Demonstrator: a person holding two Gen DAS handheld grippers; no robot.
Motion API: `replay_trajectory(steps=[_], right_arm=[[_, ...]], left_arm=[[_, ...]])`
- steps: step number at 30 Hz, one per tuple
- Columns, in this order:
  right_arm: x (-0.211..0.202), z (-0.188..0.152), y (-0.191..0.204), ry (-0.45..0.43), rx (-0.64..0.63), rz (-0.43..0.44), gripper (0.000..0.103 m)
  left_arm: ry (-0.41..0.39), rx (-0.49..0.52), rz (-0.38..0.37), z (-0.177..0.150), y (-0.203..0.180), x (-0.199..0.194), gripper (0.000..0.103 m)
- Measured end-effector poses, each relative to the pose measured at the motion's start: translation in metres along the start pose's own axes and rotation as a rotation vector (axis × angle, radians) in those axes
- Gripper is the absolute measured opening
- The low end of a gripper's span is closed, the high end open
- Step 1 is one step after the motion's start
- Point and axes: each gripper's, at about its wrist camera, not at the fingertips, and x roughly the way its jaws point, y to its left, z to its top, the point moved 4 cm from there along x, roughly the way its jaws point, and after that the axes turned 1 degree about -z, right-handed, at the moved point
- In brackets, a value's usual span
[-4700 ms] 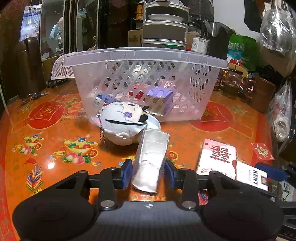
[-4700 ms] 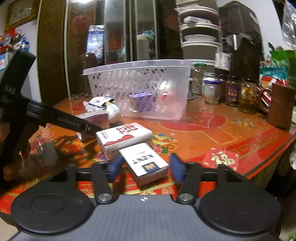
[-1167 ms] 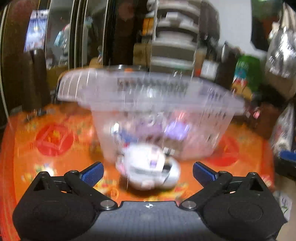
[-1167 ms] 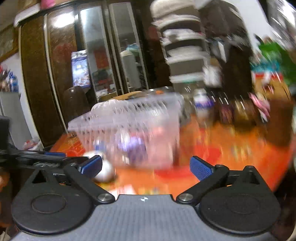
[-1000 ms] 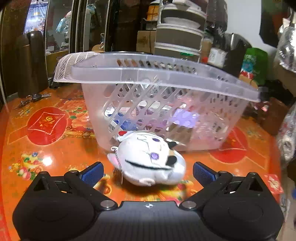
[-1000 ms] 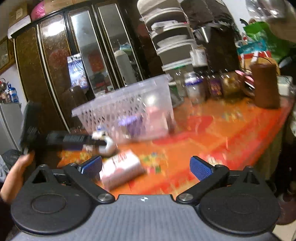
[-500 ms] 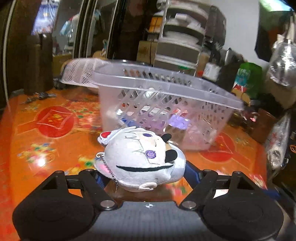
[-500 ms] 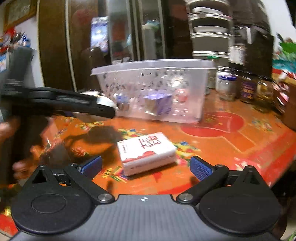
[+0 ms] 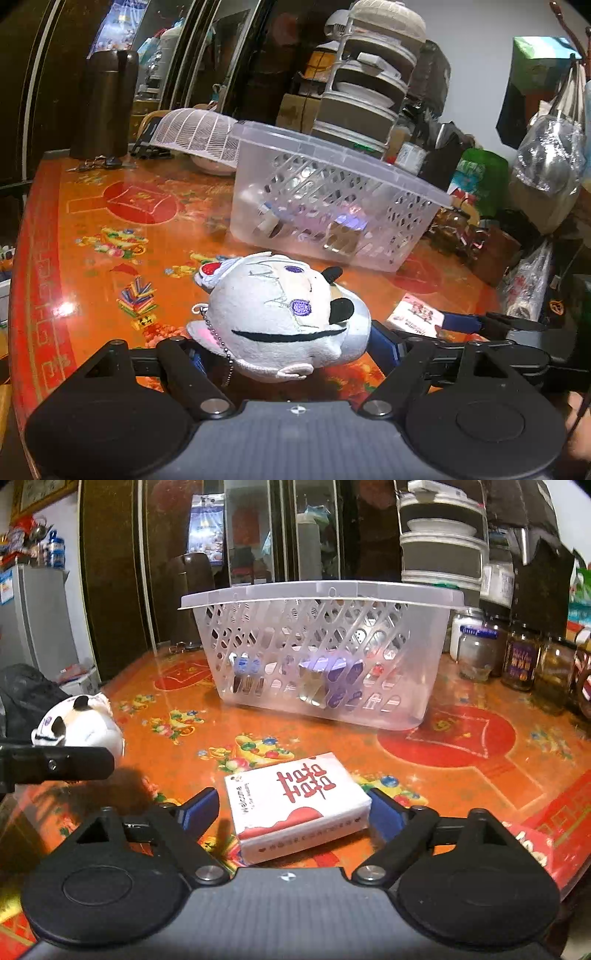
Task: Organize objects
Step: 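Grasp the white plush toy with the left tool while the right tool grasps the white-and-red box, then lift and carry the plush toy and white-and-red box over the basket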
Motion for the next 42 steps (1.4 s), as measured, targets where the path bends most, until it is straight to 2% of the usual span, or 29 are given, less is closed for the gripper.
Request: replay_trajectory(steps=[6, 15, 18, 22, 26, 31, 42], right_arm=[[-0.008, -0.004, 0.002, -0.026, 0.01, -0.011, 0.081], [-0.074, -0.022, 0.002, -0.122, 0.086, -0.041, 0.081], [-0.098, -0.034, 0.002, -0.141, 0.105, -0.077, 0.081], [-0.123, -0.048, 0.003, -0.161, 0.122, -0.066, 0.081], [-0.125, -0.047, 0.01, -0.174, 0.115, -0.033, 0.081], [-0.124, -0.047, 0.014, -0.173, 0.126, -0.01, 0.081], [-0.121, -0.031, -0.006, -0.178, 0.185, 0.008, 0.081]], left_arm=[[-0.027, 0.059, 0.015, -0.005, -0.01, -0.006, 0.083], [-0.063, 0.052, 0.014, -0.004, -0.008, -0.013, 0.083], [-0.071, 0.037, 0.015, -0.006, -0.007, -0.023, 0.083], [-0.123, 0.055, 0.034, -0.019, -0.018, -0.056, 0.083], [-0.139, 0.047, 0.007, -0.035, -0.029, -0.077, 0.083], [-0.122, 0.071, 0.021, -0.04, -0.033, -0.082, 0.083], [-0.124, 0.048, 0.058, -0.016, -0.032, -0.085, 0.083]])
